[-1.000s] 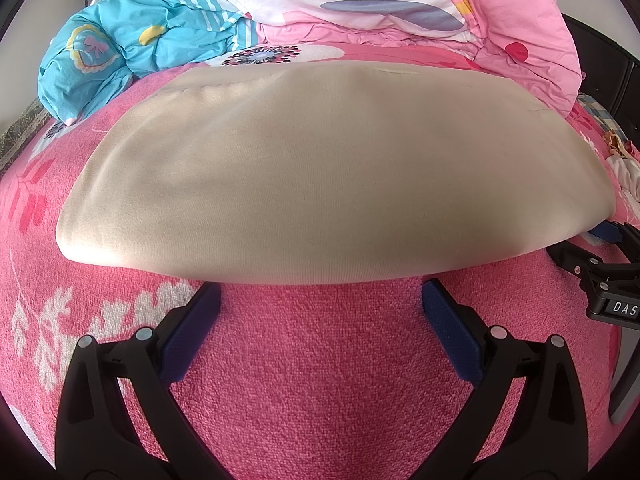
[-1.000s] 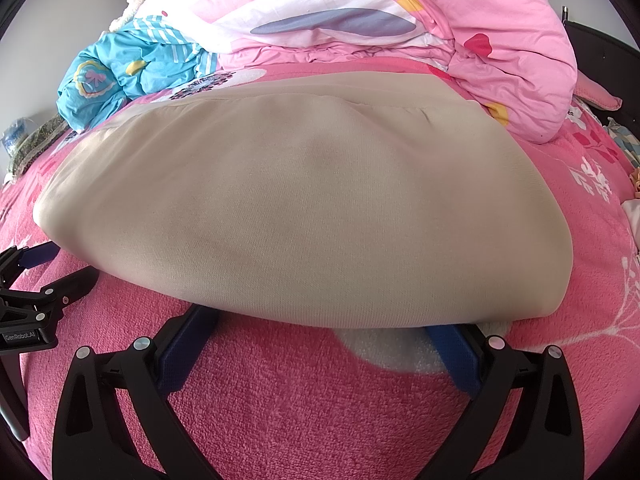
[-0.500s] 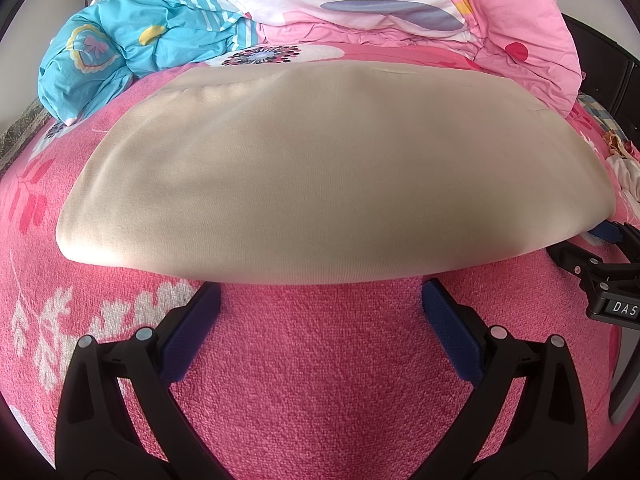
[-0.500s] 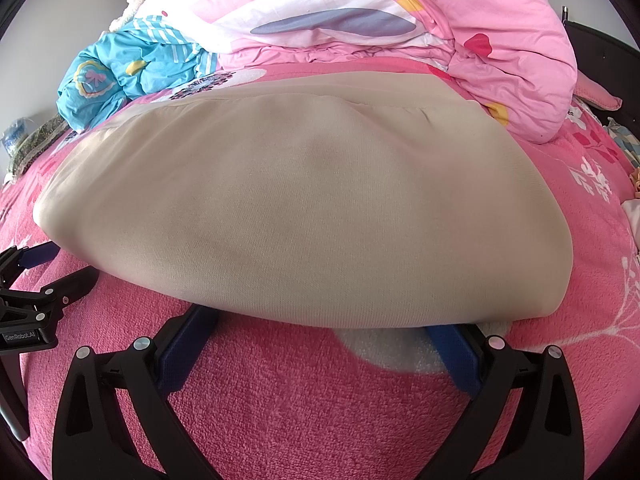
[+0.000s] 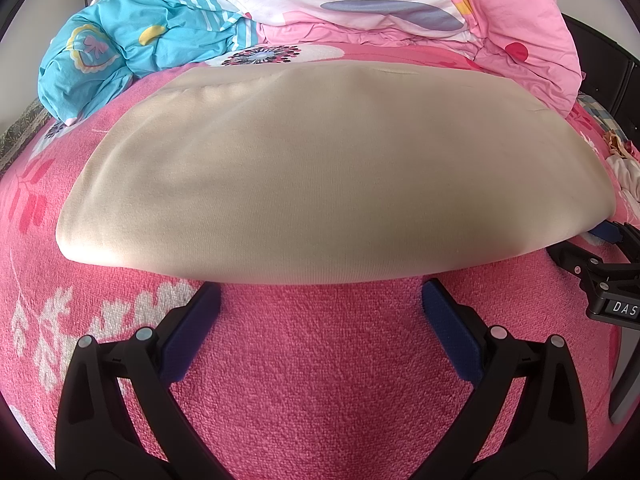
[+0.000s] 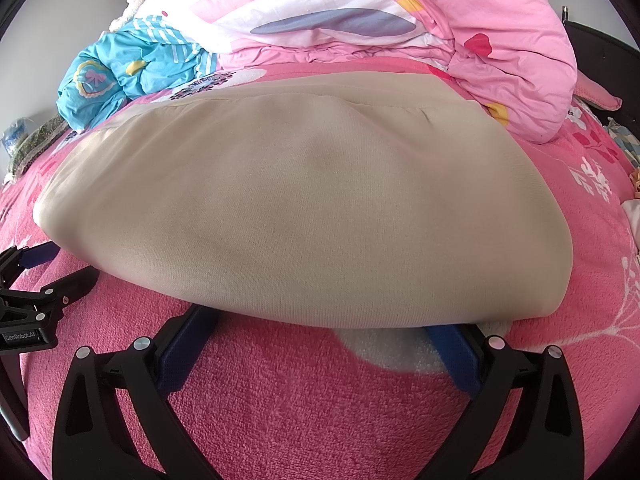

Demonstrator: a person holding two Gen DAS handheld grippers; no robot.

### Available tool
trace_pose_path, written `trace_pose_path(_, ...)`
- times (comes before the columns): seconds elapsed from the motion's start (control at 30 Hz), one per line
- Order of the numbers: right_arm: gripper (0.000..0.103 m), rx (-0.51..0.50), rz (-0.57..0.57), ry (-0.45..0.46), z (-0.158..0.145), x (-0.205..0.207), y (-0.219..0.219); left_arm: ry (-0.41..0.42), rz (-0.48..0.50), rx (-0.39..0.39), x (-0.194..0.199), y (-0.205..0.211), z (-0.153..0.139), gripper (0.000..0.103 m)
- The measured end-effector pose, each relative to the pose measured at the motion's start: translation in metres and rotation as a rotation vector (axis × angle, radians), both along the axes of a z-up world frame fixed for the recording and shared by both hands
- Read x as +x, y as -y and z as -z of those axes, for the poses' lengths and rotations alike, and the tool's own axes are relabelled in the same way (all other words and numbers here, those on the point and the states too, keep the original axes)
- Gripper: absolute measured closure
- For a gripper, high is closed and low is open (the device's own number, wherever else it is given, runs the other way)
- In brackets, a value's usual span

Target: Fold large clothes

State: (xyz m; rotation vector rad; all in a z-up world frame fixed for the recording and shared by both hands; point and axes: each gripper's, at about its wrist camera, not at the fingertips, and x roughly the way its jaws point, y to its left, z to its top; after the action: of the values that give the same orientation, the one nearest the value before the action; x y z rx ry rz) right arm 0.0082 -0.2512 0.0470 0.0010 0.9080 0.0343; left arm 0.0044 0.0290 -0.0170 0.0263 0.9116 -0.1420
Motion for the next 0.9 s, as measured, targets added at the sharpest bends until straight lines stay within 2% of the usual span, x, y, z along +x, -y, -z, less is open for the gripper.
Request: trace_pose_path(0.9,0.006,0.0,0.0,0.0,0.0001,-0.0001,-0.0003,0.0,0.0,0.0,0.0005,-0.0001,0.0,0.006)
